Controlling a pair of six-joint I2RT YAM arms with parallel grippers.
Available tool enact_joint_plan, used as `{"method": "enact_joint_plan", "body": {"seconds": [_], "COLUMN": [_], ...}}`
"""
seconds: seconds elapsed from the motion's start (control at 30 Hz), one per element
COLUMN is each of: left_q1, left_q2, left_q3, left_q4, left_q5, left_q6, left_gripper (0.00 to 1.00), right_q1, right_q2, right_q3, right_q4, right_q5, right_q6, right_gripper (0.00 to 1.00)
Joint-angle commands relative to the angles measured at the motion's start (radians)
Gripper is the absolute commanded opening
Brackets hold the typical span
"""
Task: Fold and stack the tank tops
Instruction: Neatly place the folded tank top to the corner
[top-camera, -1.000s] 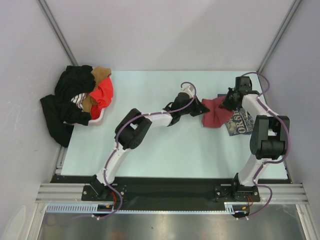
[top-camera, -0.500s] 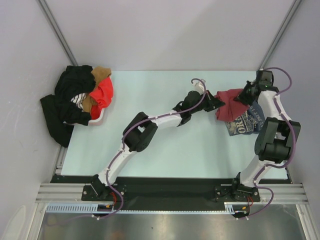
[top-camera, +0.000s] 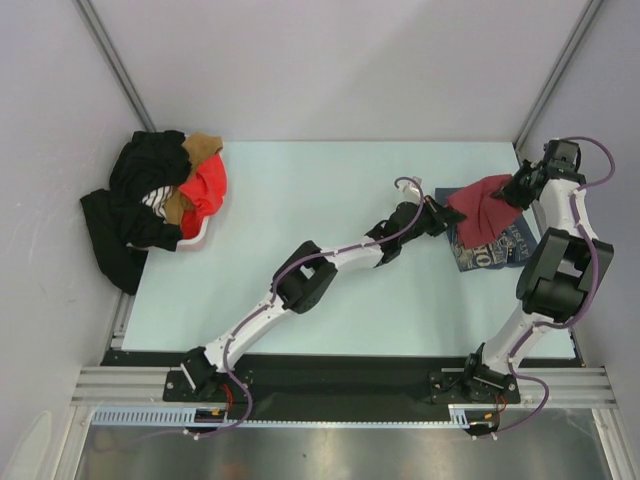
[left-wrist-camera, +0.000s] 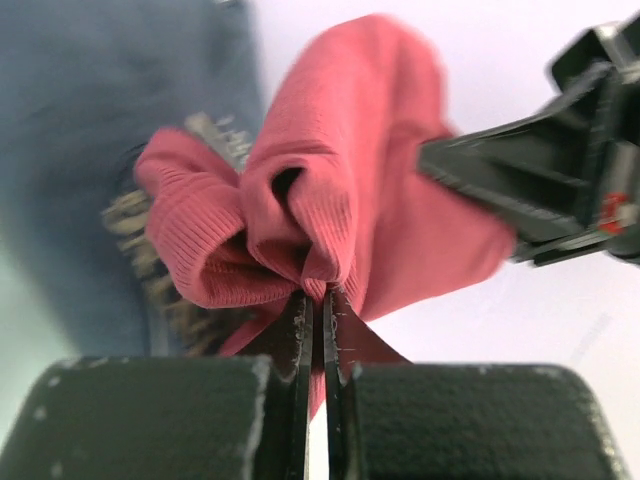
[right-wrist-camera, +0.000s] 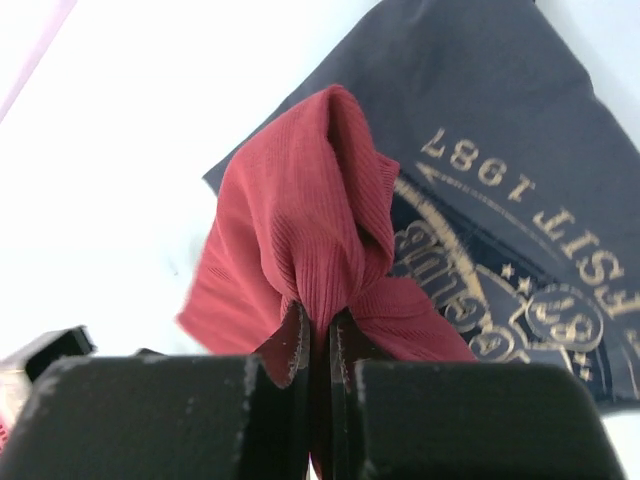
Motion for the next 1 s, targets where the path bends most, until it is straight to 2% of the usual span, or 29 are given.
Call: {"method": "enact_joint_plan", "body": {"seconds": [0.0, 0.1, 0.2, 0.23, 0.27, 0.33, 0.37, 0.43, 0.47, 0.57, 0.7, 0.8, 0.87, 0.97], "left_q1": [-0.015, -0.014, -0.009, -0.009, -0.011, -0.008, -0.008, 0.003, 0.006, 0.017, 0.031, 0.043, 0.049, 0.060], "left_q2": [0.022, 0.063, 0.075, 0.066, 0.048, 0.034, 0.031, 0.029, 0.025, -0.017, -0.107, -0.204, -0.270, -0.293], "left_q3": [0.055, 0.067, 0.105, 0.092, 0.084, 0.079, 0.085, 0.095, 0.092, 0.047, -0.031, -0.140, -0.235, -0.244], "left_q4": [0.008, -0.015, -0.062, -0.067, -0.075, -0.073, -0.073, -0.069, -0.066, -0.047, -0.050, -0.038, -0.030, -0.079], "left_q5": [-0.075, -0.093, -0.095, -0.101, -0.110, -0.110, -0.110, -0.104, -0.098, -0.079, -0.070, -0.062, -0.067, -0.069], "left_q6": [-0.083, -0.160, -0.124, -0.110, -0.090, -0.071, -0.062, -0.050, -0.041, -0.013, 0.045, 0.082, 0.110, 0.151], "left_gripper": [0.00, 0.00, 0.03, 0.09, 0.29, 0.50, 0.66, 0.74, 0.78, 0.79, 0.79, 0.79, 0.82, 0.82], "right_q1": [-0.017, -0.040, -0.045, -0.045, -0.047, -0.047, -0.047, -0.047, -0.047, -0.047, -0.047, -0.047, -0.047, -0.047], "right_q2": [0.056, 0.096, 0.148, 0.163, 0.170, 0.171, 0.165, 0.159, 0.159, 0.157, 0.081, 0.006, -0.060, -0.131], "right_q3": [0.064, 0.072, 0.091, 0.089, 0.088, 0.083, 0.078, 0.083, 0.100, 0.140, 0.102, 0.055, 0.022, -0.018], "right_q4": [0.029, 0.057, 0.042, 0.036, 0.037, 0.045, 0.055, 0.072, 0.066, 0.029, 0.026, 0.037, 0.039, 0.043], "right_q5": [-0.061, -0.091, -0.060, -0.043, -0.001, 0.041, 0.072, 0.110, 0.122, 0.170, 0.221, 0.274, 0.300, 0.300], "right_q6": [-0.010, 0.013, 0.010, 0.010, 0.013, 0.030, 0.033, 0.035, 0.035, 0.035, 0.035, 0.029, 0.027, 0.030], "right_gripper": [0.00, 0.01, 0.05, 0.07, 0.16, 0.25, 0.33, 0.48, 0.61, 0.73, 0.72, 0.71, 0.70, 0.69]}}
